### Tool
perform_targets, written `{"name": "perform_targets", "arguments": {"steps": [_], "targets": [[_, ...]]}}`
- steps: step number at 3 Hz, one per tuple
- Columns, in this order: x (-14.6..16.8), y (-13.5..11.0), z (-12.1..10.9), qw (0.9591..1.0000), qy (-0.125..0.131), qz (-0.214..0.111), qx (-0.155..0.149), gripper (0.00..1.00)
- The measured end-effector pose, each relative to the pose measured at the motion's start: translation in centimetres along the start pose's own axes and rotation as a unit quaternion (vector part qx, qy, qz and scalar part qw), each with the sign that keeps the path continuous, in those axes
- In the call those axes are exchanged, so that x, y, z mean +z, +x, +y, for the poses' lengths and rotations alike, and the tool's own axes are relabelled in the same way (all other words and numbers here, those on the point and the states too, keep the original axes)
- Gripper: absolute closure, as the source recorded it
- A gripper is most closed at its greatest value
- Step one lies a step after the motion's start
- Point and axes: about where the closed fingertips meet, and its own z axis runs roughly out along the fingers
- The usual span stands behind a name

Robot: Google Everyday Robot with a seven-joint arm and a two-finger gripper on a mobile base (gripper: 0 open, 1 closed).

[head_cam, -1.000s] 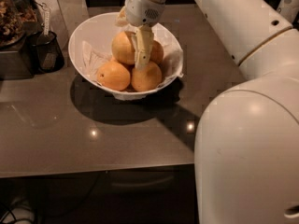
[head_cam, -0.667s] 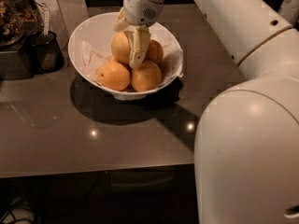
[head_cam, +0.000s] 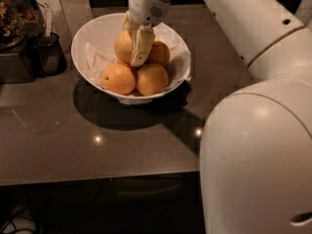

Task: Pick orange from white bowl

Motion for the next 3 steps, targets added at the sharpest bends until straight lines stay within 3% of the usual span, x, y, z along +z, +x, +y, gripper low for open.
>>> {"name": "perform_targets", "arguments": {"steps": [1, 2, 3], "targets": [[0.00, 0.00, 0.00, 1.0000, 0.000, 0.000, 0.000, 0.89], [-0.01, -0.01, 0.00, 1.0000, 0.000, 0.000, 0.000, 1.00], [-0.17, -0.08, -0.04, 1.0000, 0.000, 0.000, 0.000, 1.00]]}}
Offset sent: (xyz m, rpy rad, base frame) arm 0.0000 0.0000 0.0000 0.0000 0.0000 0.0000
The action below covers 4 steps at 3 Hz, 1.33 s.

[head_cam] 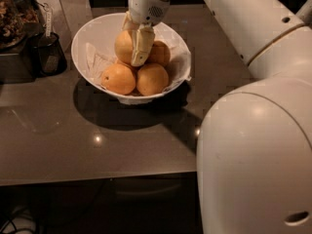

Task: Pick orange from white bowl

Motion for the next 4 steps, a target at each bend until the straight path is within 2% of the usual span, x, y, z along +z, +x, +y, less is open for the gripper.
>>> {"name": "perform_targets", "arguments": {"steps": [1, 2, 3, 4], "targets": [[-2.6, -1.4, 1.2, 0.9975, 0.042, -0.048, -0.030, 1.00], [-5.9, -2.3, 4.0, 0.9869, 0.110, -0.111, -0.041, 1.00], [-7.9, -5.0, 7.7, 0.9693, 0.169, -0.169, -0.057, 1.00], [-9.3, -7.7, 11.3, 0.9470, 0.232, -0.215, -0.058, 1.00]]}}
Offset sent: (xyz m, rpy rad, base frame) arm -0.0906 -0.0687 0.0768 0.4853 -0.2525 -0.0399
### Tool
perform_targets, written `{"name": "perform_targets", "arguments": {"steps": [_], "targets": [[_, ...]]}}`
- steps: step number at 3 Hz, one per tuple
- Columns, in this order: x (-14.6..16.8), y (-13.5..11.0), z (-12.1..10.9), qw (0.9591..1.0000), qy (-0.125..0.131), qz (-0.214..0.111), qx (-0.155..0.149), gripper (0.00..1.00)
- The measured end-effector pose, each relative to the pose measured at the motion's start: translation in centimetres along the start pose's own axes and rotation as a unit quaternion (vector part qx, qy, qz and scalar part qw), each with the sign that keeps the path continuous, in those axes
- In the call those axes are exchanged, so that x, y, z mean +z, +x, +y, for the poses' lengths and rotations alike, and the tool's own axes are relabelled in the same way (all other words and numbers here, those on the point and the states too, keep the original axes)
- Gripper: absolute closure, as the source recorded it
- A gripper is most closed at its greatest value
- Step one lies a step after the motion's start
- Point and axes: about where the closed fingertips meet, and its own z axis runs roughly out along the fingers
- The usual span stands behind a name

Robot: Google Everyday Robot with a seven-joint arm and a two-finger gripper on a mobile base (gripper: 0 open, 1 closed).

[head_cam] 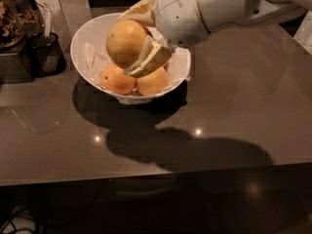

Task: Pick orange from white bowl

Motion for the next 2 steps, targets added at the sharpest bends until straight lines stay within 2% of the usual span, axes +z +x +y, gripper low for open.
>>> {"name": "perform_targets", "arguments": {"steps": [1, 2], "targets": [[-2.7, 1.0, 3.6, 0.9981, 0.053, 0.008, 0.031, 1.00], [-6.1, 3.9, 5.7, 0.9952, 0.068, 0.029, 0.063, 1.00]]}}
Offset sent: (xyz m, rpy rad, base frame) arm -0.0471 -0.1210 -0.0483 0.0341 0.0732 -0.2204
